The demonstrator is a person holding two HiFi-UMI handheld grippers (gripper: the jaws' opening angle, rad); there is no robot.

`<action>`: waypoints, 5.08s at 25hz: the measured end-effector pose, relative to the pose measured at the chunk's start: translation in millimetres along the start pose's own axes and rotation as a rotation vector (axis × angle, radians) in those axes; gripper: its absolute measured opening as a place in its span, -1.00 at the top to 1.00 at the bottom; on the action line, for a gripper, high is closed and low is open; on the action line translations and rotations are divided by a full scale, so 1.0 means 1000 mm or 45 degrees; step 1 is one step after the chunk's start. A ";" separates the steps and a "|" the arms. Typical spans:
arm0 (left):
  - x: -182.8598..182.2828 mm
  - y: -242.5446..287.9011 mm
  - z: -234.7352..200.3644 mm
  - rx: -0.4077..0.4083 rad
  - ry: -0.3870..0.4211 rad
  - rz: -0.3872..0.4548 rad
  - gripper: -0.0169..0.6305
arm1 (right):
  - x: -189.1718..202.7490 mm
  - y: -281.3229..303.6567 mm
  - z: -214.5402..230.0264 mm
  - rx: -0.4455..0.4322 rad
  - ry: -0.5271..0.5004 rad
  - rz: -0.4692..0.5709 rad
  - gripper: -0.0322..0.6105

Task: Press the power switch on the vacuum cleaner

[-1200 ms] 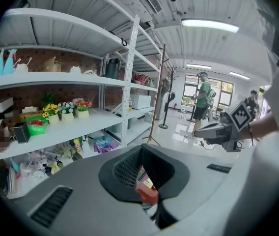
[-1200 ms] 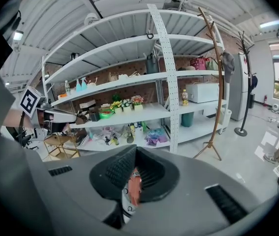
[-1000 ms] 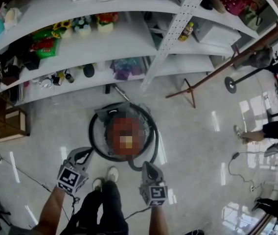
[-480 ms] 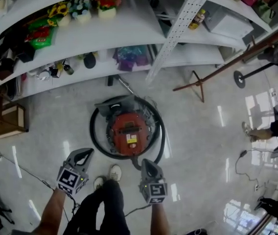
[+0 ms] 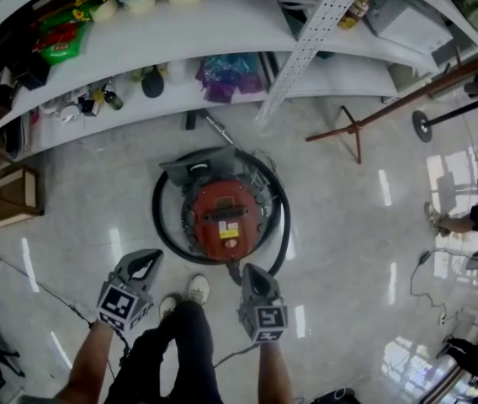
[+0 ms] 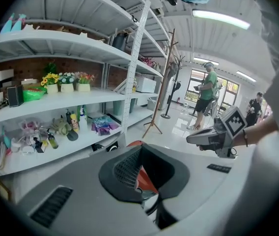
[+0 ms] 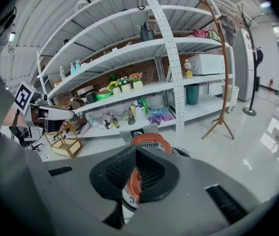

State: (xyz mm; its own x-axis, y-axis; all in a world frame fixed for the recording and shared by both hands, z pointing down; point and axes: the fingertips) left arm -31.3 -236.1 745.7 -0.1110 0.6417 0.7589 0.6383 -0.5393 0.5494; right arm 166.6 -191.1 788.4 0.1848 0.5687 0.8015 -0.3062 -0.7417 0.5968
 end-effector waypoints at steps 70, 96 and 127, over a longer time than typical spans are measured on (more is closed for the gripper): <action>0.063 0.040 -0.010 0.050 -0.127 -0.059 0.92 | 0.114 0.145 -0.014 -0.074 0.108 -0.189 0.87; 0.071 0.034 -0.019 0.042 -0.166 -0.059 0.92 | 0.115 0.148 -0.017 -0.069 0.071 -0.200 0.87; 0.069 0.032 -0.010 0.037 -0.160 -0.048 0.92 | 0.116 0.146 -0.021 -0.080 0.104 -0.172 0.87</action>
State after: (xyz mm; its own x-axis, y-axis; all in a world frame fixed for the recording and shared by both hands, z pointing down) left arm -26.2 -214.3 819.4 -0.0403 0.7256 0.6870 0.6577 -0.4984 0.5649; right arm 123.9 -226.5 967.9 0.1528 0.6907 0.7068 -0.3417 -0.6341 0.6936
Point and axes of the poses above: the fingertips, and each gripper's own axes: y forward along the fingers, z to its right, x out of its underside, and after that the axes turned 14 degrees about -y, right-handed
